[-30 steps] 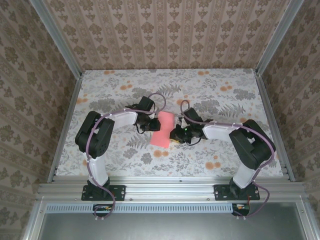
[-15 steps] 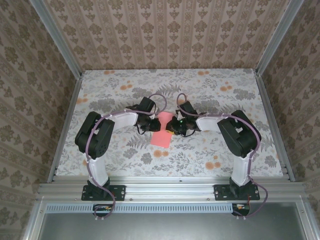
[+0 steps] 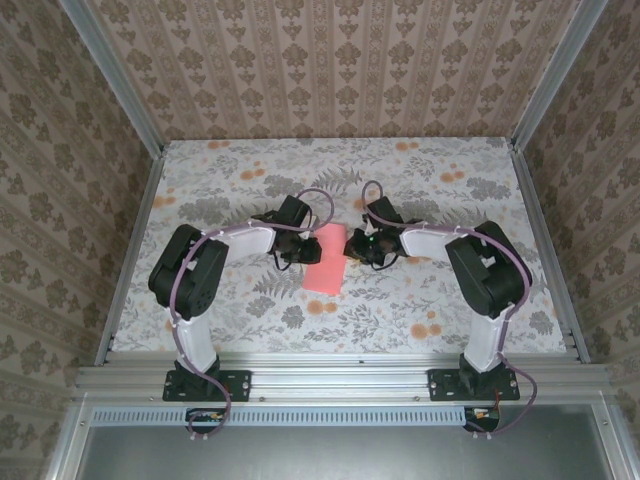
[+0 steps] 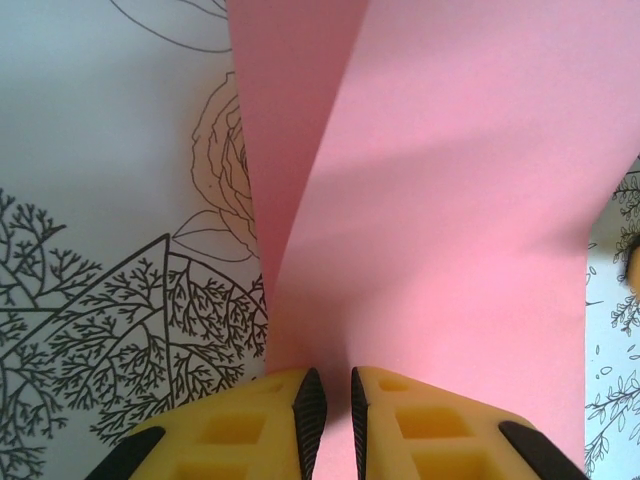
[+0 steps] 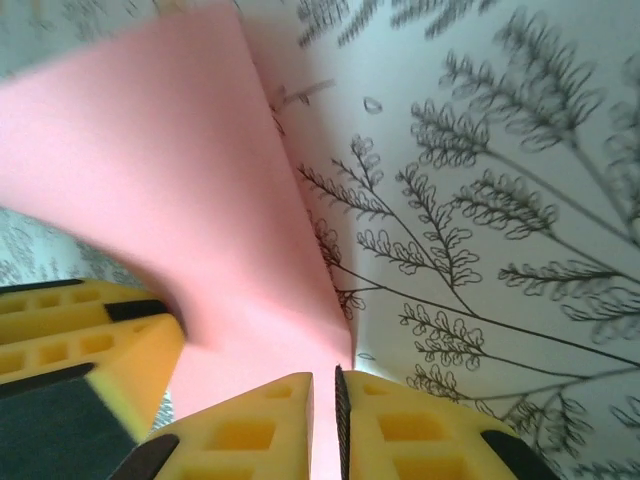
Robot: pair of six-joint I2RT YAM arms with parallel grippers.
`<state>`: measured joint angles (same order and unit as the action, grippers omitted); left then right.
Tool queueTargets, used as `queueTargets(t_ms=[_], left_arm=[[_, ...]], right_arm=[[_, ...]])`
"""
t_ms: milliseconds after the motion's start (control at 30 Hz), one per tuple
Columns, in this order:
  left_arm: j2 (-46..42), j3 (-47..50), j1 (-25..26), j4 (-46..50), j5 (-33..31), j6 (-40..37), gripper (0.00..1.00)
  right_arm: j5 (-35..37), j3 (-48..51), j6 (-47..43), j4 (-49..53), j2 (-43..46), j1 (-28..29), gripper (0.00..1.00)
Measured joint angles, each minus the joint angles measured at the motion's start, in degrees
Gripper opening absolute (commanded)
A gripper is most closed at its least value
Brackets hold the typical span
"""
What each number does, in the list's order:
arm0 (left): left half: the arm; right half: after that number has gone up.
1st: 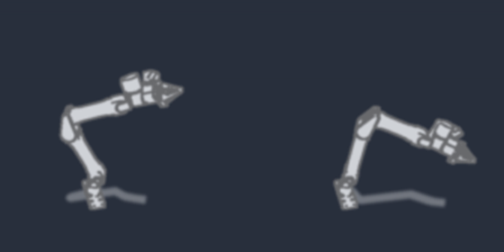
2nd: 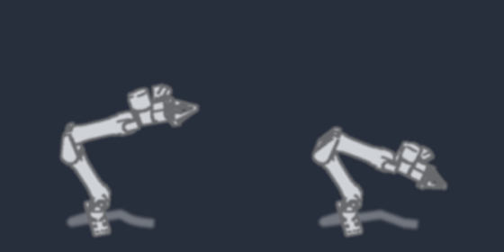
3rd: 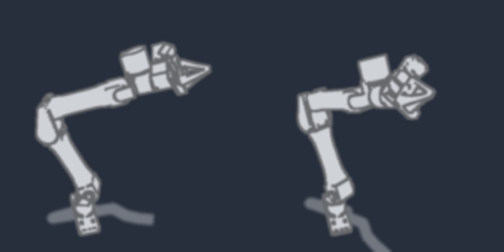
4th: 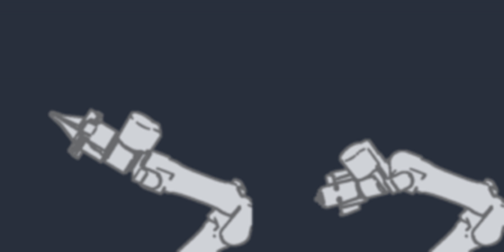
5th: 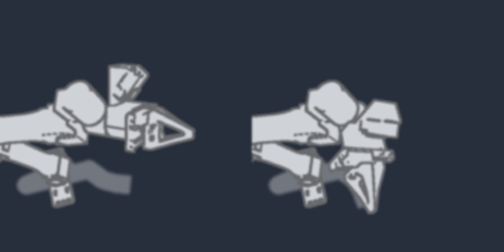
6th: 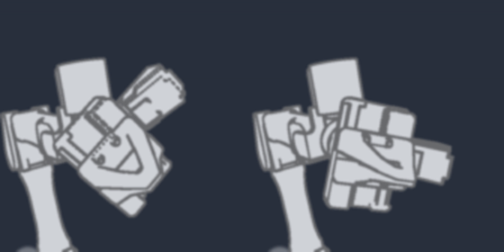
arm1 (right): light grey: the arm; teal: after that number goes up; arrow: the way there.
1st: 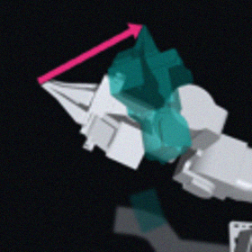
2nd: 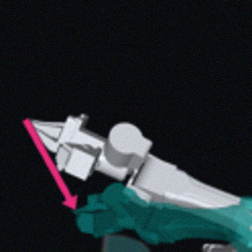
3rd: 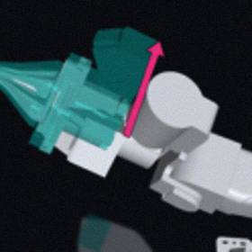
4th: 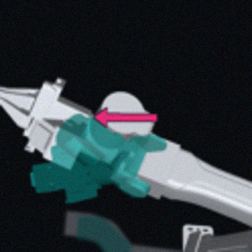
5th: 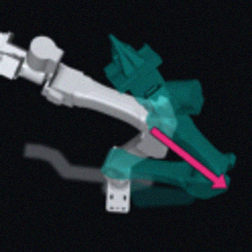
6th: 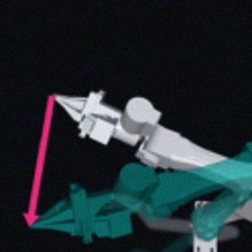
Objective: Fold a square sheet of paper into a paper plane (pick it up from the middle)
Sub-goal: Fold the square sheet of paper in half at the center of the table.
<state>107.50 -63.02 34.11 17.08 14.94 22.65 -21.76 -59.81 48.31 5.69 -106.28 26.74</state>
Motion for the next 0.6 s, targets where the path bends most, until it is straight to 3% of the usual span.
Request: queueTargets(t_ms=[167, 600], left_arm=[[0.00, 0.00, 0.00, -0.02, 0.00, 0.00, 0.22], [-0.11, 0.02, 0.04, 0.02, -0.04, -0.48, 0.21]], right_arm=[[-1.51, -1.03, 1.29, -1.66, 0.35, -0.07, 0.17], [-4.07, -8.46, 3.80, -4.46, -8.31, 0.31, 0.16]])
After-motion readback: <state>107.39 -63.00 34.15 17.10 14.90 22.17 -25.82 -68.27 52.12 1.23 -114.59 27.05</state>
